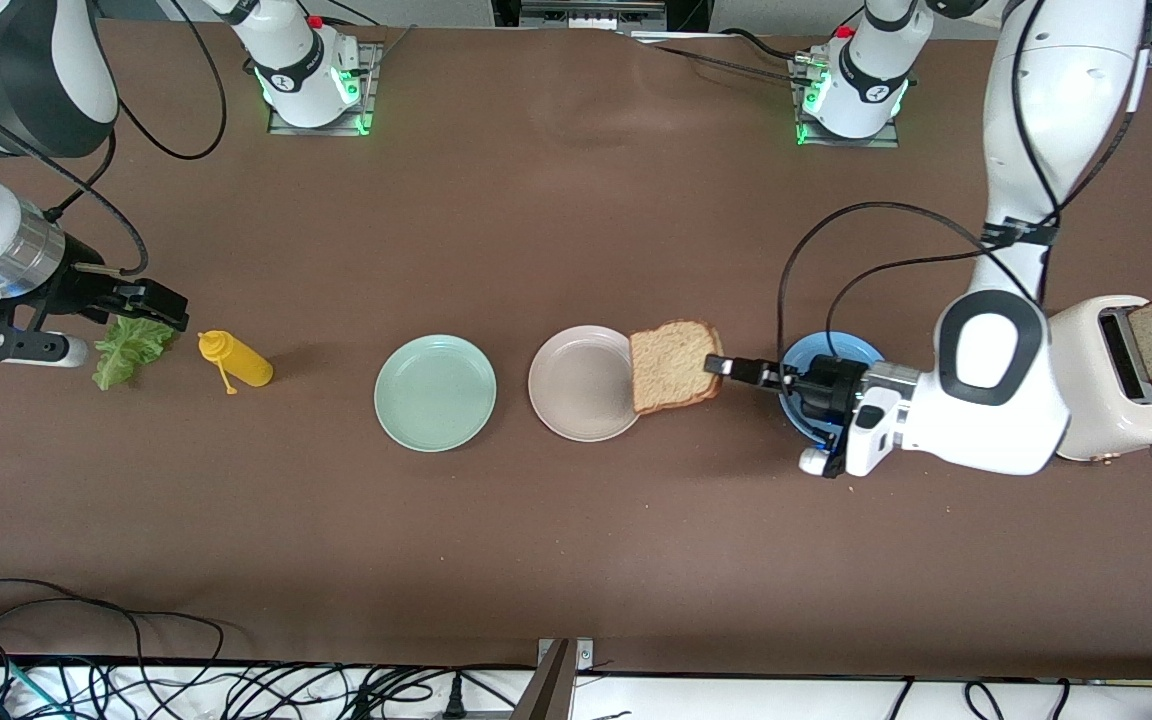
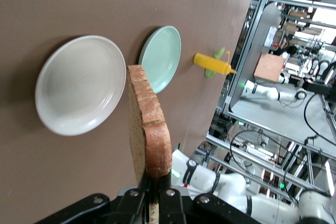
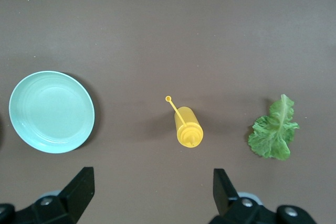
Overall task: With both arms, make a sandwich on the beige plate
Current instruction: 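Carry the bread slice with the left gripper over the beige plate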
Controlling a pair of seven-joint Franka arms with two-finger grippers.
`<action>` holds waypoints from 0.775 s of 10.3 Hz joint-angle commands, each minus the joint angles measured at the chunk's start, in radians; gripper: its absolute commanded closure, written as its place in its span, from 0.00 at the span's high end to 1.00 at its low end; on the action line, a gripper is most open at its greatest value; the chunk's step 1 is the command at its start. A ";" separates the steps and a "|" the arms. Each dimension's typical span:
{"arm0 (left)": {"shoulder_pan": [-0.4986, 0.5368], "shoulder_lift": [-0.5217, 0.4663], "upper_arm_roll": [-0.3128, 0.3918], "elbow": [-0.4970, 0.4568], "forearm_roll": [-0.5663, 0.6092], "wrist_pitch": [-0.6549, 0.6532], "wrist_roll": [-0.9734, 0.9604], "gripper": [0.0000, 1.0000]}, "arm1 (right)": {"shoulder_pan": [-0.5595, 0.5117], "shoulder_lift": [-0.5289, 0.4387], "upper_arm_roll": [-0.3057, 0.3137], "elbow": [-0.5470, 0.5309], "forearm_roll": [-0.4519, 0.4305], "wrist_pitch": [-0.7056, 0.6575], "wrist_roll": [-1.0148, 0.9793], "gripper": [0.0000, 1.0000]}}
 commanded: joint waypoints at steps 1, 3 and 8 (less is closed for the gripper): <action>-0.057 0.014 0.014 -0.033 -0.076 0.105 -0.006 0.00 | -0.011 0.001 0.008 0.013 0.016 -0.015 0.008 1.00; -0.083 0.023 0.014 -0.052 -0.092 0.165 0.000 0.00 | -0.011 0.001 0.008 0.013 0.016 -0.015 0.010 1.00; -0.152 0.037 0.014 -0.105 -0.112 0.294 0.006 0.00 | -0.011 0.003 0.008 0.013 0.018 -0.014 0.010 1.00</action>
